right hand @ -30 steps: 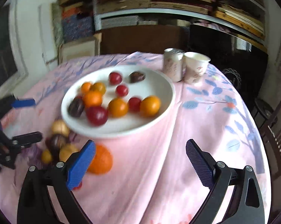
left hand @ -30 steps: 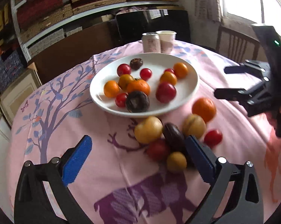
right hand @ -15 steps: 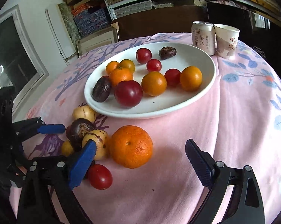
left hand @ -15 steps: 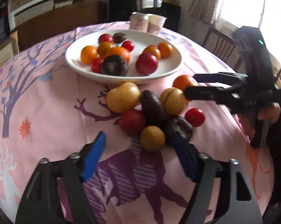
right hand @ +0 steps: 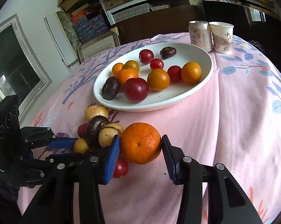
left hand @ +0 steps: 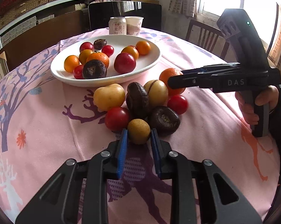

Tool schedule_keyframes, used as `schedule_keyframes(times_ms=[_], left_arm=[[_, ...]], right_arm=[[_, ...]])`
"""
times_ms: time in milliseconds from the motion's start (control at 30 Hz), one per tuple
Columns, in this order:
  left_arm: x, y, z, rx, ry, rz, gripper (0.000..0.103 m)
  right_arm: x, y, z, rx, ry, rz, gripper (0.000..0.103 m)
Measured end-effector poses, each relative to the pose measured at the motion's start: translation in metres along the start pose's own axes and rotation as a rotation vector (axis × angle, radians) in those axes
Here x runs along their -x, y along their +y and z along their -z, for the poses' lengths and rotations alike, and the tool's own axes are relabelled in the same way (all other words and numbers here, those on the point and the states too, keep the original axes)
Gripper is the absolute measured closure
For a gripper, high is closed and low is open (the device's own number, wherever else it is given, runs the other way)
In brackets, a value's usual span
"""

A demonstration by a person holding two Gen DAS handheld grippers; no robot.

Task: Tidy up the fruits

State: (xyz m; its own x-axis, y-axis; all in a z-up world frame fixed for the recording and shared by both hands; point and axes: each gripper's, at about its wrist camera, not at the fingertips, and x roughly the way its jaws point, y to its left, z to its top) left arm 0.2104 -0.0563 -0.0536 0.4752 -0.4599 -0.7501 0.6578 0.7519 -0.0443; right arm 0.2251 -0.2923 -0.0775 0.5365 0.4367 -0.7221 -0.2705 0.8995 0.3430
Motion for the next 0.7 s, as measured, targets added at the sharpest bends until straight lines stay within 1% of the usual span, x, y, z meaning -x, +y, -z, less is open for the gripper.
schedule_keyframes(times_ms=[100,167,233,333,367,400,467,567,633,700], left_arm=[[0.011,0.006,-0.004,0.031,-0.020,0.021,0.079],[0.025,0.010,-0.009,0.039,-0.057,0.023,0.079],[0.040,0.012,-0.017,0.039,-0.107,0.006,0.079],[0.060,0.020,-0.032,0.043,-0.179,-0.045,0.079],[0.064,0.024,-0.039,0.054,-0.208,-0.088,0.079],[0.065,0.028,-0.046,0.071,-0.225,-0.116,0.079],[0.059,0.041,-0.062,0.120,-0.236,-0.113,0.079],[0.036,0.050,-0.077,0.148,-0.210,-0.134,0.079],[0.021,0.052,-0.080,0.172,-0.179,-0.090,0.079],[0.007,0.048,-0.083,0.186,-0.165,-0.040,0.079]], right_arm=[[0.006,-0.002,-0.002,-0.010,-0.022,0.002,0.057],[0.014,-0.004,-0.005,-0.017,-0.047,0.003,0.057],[0.024,-0.005,-0.009,-0.017,-0.083,0.013,0.057],[0.037,-0.006,-0.020,-0.025,-0.129,0.029,0.057],[0.041,-0.006,-0.025,-0.026,-0.139,0.039,0.057],[0.043,-0.005,-0.032,-0.024,-0.148,0.047,0.057],[0.046,-0.003,-0.048,-0.014,-0.177,0.068,0.057],[0.044,-0.001,-0.068,-0.016,-0.217,0.077,0.057],[0.038,0.001,-0.073,-0.015,-0.217,0.067,0.057],[0.032,0.003,-0.071,0.000,-0.206,0.066,0.057]])
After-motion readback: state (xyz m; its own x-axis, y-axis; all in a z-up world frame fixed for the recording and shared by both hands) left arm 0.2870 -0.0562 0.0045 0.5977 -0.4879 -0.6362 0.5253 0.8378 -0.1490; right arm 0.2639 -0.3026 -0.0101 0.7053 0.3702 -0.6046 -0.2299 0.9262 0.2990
